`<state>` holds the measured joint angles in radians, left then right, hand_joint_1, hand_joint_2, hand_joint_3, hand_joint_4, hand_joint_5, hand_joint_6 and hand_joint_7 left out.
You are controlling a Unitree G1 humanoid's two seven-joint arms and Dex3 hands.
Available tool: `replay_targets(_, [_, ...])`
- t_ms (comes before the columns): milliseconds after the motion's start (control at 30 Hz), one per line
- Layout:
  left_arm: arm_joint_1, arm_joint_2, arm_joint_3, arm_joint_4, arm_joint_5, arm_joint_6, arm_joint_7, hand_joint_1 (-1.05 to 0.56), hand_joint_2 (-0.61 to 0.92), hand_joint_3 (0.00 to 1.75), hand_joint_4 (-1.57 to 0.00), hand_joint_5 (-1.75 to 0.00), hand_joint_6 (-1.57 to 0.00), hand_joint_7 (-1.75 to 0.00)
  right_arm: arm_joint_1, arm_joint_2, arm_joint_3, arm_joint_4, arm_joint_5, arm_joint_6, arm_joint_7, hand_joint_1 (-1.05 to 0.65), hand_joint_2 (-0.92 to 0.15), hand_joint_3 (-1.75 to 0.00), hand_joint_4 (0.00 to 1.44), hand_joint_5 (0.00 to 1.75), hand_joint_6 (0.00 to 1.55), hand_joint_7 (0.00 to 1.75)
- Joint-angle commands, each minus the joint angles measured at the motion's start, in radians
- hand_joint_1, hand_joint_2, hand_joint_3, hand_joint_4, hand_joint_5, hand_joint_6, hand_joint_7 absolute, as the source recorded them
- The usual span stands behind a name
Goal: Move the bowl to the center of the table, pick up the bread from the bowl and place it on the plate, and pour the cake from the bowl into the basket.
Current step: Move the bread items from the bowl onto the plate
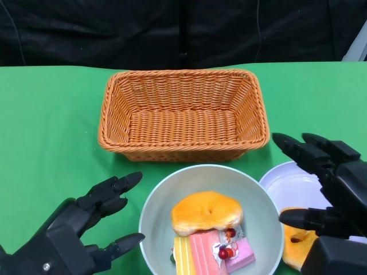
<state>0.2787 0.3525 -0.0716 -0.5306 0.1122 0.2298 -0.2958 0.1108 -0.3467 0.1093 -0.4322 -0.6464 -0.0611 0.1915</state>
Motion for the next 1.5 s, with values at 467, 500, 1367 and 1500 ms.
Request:
replay_targets(467, [0.014, -0.006, 0.002, -0.021, 0.0, 0.012, -0.002, -0.56, 0.92, 0.36, -0.17, -0.4, -0.27, -0.01, -0.015, 0.052, 0.128, -0.116, 0.079, -0.077, 0.019, -0.59, -0.91, -0.02, 0.0, 0.94, 0.32, 0.21])
replay_targets(500, [0.014, -0.006, 0.002, -0.023, 0.0, 0.015, -0.003, -0.56, 0.92, 0.36, -0.17, -0.4, -0.27, -0.01, -0.018, 0.053, 0.135, -0.11, 0.08, -0.081, 0.019, -0.59, -0.9, -0.02, 0.0, 0.95, 0.32, 0.22])
replay_targets(1367, [0.024, -0.034, -0.003, -0.022, 0.018, 0.019, 0.014, -0.57, 0.92, 0.37, -0.14, -0.5, -0.28, -0.01, -0.177, 0.102, 0.271, 0.301, -0.039, -0.127, -0.085, -0.58, -0.92, -0.04, 0.09, 0.83, 0.3, 0.25])
replay_targets(1500, [0.028, -0.037, -0.002, -0.024, 0.02, 0.019, 0.013, -0.57, 0.92, 0.37, -0.12, -0.5, -0.28, -0.01, -0.217, 0.111, 0.296, 0.402, -0.072, -0.152, -0.137, -0.55, -0.92, -0.04, 0.13, 0.8, 0.33, 0.23])
